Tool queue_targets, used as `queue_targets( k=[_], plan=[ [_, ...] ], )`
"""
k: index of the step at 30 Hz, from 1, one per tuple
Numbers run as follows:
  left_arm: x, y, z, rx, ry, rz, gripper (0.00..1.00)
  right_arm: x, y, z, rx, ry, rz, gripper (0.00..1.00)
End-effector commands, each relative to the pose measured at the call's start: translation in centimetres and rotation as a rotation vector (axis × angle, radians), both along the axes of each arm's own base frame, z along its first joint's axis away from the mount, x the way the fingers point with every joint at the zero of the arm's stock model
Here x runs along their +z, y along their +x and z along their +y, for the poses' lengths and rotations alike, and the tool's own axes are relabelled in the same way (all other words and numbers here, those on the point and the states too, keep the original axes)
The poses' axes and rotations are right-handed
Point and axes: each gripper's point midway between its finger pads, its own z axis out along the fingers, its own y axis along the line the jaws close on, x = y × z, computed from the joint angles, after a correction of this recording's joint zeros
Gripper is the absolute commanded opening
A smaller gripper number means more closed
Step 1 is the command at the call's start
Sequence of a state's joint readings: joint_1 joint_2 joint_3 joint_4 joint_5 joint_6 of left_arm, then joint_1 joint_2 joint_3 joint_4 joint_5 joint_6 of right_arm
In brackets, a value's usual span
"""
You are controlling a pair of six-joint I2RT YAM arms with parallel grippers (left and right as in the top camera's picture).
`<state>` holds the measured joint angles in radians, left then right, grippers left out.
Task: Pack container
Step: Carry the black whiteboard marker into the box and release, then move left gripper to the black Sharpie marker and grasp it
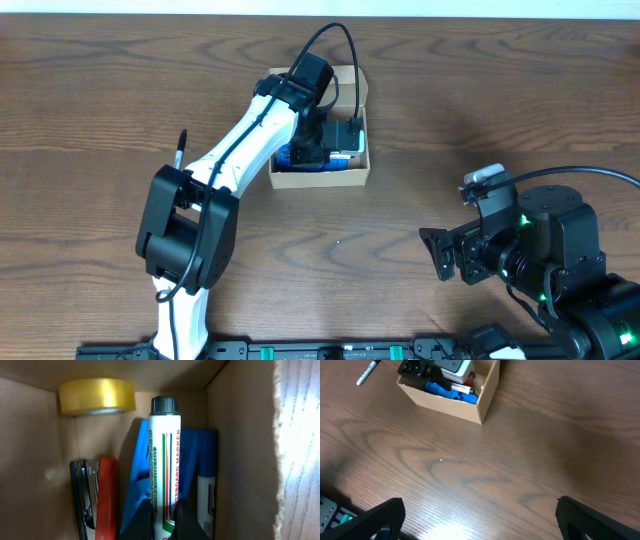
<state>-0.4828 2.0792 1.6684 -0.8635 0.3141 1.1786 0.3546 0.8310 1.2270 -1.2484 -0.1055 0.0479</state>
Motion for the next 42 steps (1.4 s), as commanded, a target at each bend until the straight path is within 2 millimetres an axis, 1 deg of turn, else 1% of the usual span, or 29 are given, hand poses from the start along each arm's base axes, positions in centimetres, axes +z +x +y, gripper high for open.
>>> queue_targets(
  k=[1,3,4,7,8,11,12,13,15,18,19,20,21,27,28,29,32,35,38,40,42],
  plan=[
    [-1.5,-0.1,0.7,0.040,0.044,0.027,0.06,-0.1,0.0,0.0,-0.008,0.007,0.008,0.99],
    [-1.4,-0.1,0.6,0.044,0.042,0.029,0.07,-0.1,0.0,0.0,-0.008,0.007,0.009,0.99],
    [-1.4,0.0,0.6,0.047,0.041,0.027,0.10,-0.1,0.0,0.0,-0.008,0.007,0.008,0.99],
    [-1.4,0.0,0.6,0.051,0.040,0.028,0.28,-0.1,0.0,0.0,-0.008,0.007,0.009,0.99],
    [-1.4,0.0,0.6,0.062,0.039,0.030,0.38,-0.1,0.0,0.0,-0.008,0.007,0.008,0.99],
    [-1.1,0.0,0.6,0.083,0.035,0.032,0.44,-0.1,0.0,0.0,-0.008,0.007,0.008,0.99],
    [-1.0,0.1,0.6,0.086,0.033,0.030,0.59,-0.1,0.0,0.0,-0.008,0.007,0.008,0.99],
    [-0.8,0.1,0.5,0.089,0.030,0.025,0.71,-0.1,0.0,0.0,-0.008,0.007,0.008,0.99],
    [-0.2,0.2,0.5,0.090,0.023,0.014,0.73,-0.1,0.0,0.0,-0.008,0.007,0.008,0.99],
    [1.4,0.3,0.4,0.097,0.004,-0.015,0.74,-0.1,0.0,0.0,-0.008,0.007,0.008,0.99],
    [2.0,0.4,0.4,0.105,-0.004,-0.026,0.78,-0.1,0.0,0.0,-0.008,0.007,0.008,0.99],
    [2.8,0.4,0.4,0.114,-0.015,-0.040,0.85,-0.1,0.0,0.0,-0.008,0.007,0.008,0.99],
    [3.6,0.5,0.4,0.124,-0.025,-0.052,0.96,-0.1,0.0,0.0,-0.008,0.007,0.008,0.99],
    [9.6,0.5,0.9,0.203,-0.108,-0.146,0.95,-0.1,0.0,0.0,-0.008,0.007,0.008,0.99],
    [11.1,0.5,1.3,0.230,-0.129,-0.170,0.95,-0.1,0.0,0.0,-0.008,0.007,0.008,0.99],
    [11.6,0.5,1.4,0.237,-0.136,-0.178,0.95,-0.1,0.0,0.0,-0.008,0.007,0.008,0.99],
    [14.3,1.0,3.3,0.320,-0.151,-0.237,0.95,-0.1,0.0,0.0,-0.008,0.007,0.008,0.99],
    [16.0,2.2,6.7,0.480,-0.127,-0.294,0.95,-0.1,0.0,0.0,-0.008,0.007,0.008,0.99],
    [16.9,3.7,11.3,0.744,-0.118,-0.307,0.95,-0.1,0.0,0.0,-0.008,0.007,0.008,0.99],
    [16.9,4.3,14.4,0.932,-0.131,-0.281,0.95,-0.1,0.0,0.0,-0.008,0.007,0.008,0.99],
    [16.4,4.5,18.0,1.138,-0.151,-0.220,0.95,-0.1,0.0,0.0,-0.008,0.007,0.008,0.99]
  ],
)
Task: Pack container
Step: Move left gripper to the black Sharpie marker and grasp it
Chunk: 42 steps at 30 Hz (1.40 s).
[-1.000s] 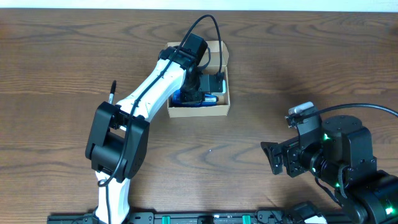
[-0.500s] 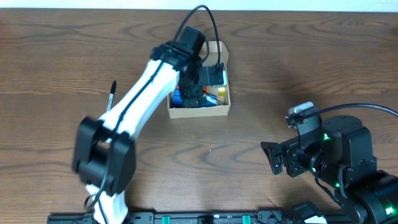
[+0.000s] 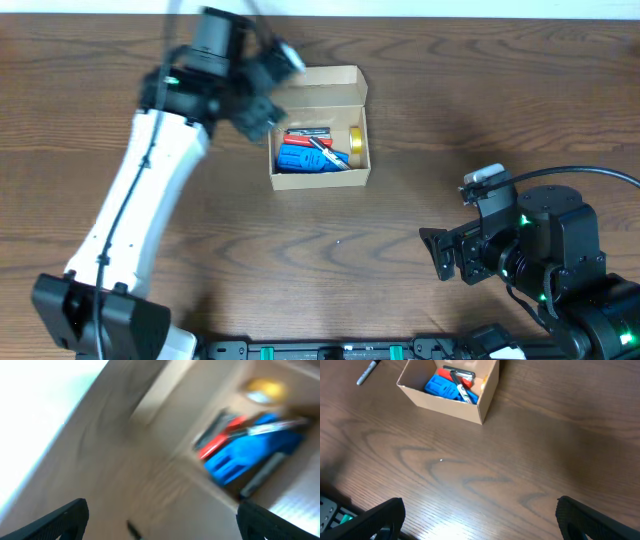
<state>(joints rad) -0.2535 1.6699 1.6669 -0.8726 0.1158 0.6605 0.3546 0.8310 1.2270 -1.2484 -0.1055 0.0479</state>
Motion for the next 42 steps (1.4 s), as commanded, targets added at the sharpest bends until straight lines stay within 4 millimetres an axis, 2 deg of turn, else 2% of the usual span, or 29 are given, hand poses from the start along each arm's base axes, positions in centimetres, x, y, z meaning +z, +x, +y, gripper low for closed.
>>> queue_targets(
  k=[1,3,6,9,12,20,26,30,42],
  plan=[
    [-0.7,0.4,6.5,0.417,-0.107,0.075,0.95,-0.1,0.0,0.0,-0.008,0.007,0.008,0.99],
    [-1.5,0.0,9.6,0.551,-0.141,0.127,0.95,-0.1,0.0,0.0,-0.008,0.007,0.008,0.99],
    [-2.8,-0.9,12.8,0.662,-0.182,0.204,0.95,-0.1,0.0,0.0,-0.008,0.007,0.008,0.99],
    [-4.5,-1.6,14.9,0.727,-0.203,0.280,0.95,-0.1,0.0,0.0,-0.008,0.007,0.009,0.99],
    [-7.3,-2.0,16.3,0.773,-0.213,0.367,0.95,-0.1,0.0,0.0,-0.008,0.007,0.008,0.99],
    [-15.6,-2.8,16.7,0.816,-0.165,0.596,0.95,-0.1,0.0,0.0,-0.008,0.007,0.009,0.99],
    [-19.8,-3.0,16.6,0.822,-0.142,0.691,0.95,-0.1,0.0,0.0,-0.008,0.007,0.008,0.99],
    [-21.2,-2.6,16.7,0.824,-0.137,0.700,0.95,-0.1,0.0,0.0,-0.008,0.007,0.008,0.99],
    [-22.8,0.1,17.8,0.823,-0.129,0.560,0.95,-0.1,0.0,0.0,-0.008,0.007,0.008,0.99]
  ],
)
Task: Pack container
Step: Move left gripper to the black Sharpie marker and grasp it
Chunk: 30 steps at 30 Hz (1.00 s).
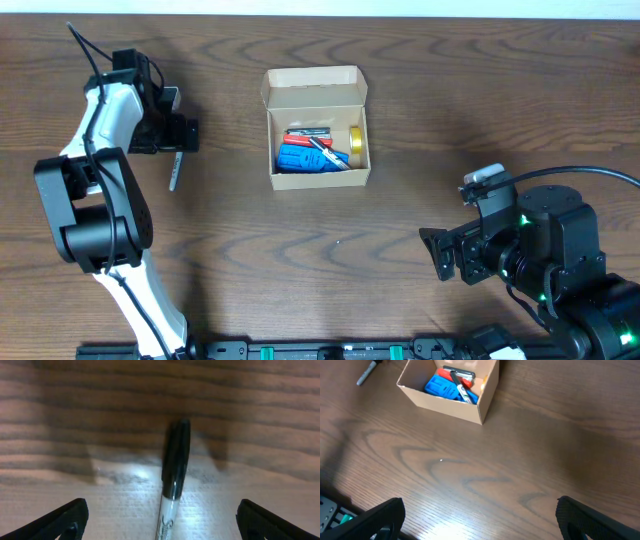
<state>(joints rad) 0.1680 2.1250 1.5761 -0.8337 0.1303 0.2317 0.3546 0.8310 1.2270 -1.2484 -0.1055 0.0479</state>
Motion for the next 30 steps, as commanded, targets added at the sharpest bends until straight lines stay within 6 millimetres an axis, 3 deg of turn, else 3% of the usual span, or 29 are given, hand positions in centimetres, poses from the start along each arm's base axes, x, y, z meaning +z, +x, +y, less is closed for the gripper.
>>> queue_targets(
  k=[1,7,15,21,30],
  plan=[
    [-1.1,-0.3,0.2,0.007,0.012,0.013,0.95,-0.1,0.0,0.0,-0.008,0.007,0.008,0.99],
    [-1.4,0.3,0.2,0.005,0.017,-0.014,0.98,-0.1,0.0,0.0,-0.008,0.007,0.008,0.99],
    [-2.4,-0.3,0.0,-0.020,0.064,0.003,1.00,-0.1,0.0,0.0,-0.008,0.007,0.009,0.99],
    [-2.4,-0.3,-0.3,-0.030,0.071,0.003,0.83,-0.1,0.0,0.0,-0.008,0.007,0.009,0.99],
    [-2.4,-0.3,-0.3,-0.029,0.071,0.005,0.39,-0.1,0.0,0.0,-0.008,0.007,0.008,0.99]
  ],
)
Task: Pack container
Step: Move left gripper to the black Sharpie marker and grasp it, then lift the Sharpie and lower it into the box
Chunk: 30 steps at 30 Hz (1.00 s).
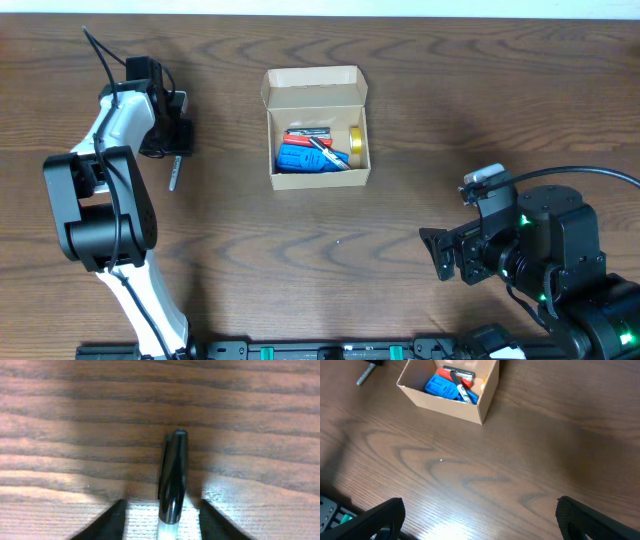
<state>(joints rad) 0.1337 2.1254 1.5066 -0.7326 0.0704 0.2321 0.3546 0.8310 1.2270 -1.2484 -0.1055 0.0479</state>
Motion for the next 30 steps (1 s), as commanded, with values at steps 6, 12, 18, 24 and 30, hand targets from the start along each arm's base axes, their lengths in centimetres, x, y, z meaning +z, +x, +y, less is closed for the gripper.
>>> queue_targets(
  k=[6,12,18,24,30],
  plan=[
    [-0.8,-0.6,0.1,0.003,0.007,0.030,0.16,-0.1,0.0,0.0,-0.008,0.007,0.008,0.99],
    [-0.7,-1.0,0.1,0.034,0.001,0.044,0.06,-0.1,0.0,0.0,-0.008,0.007,0.008,0.99],
    [2.6,0.1,-0.8,0.027,-0.038,-0.003,0.06,-0.1,0.0,0.0,-0.008,0.007,0.008,0.99],
    [9.6,3.1,-2.7,-0.045,-0.018,-0.185,0.06,-0.1,0.0,0.0,-0.008,0.007,0.008,0.99],
    [16.0,4.4,-8.2,-0.303,0.023,-0.368,0.06,-0.1,0.0,0.0,-0.008,0.007,0.009,0.99]
  ],
)
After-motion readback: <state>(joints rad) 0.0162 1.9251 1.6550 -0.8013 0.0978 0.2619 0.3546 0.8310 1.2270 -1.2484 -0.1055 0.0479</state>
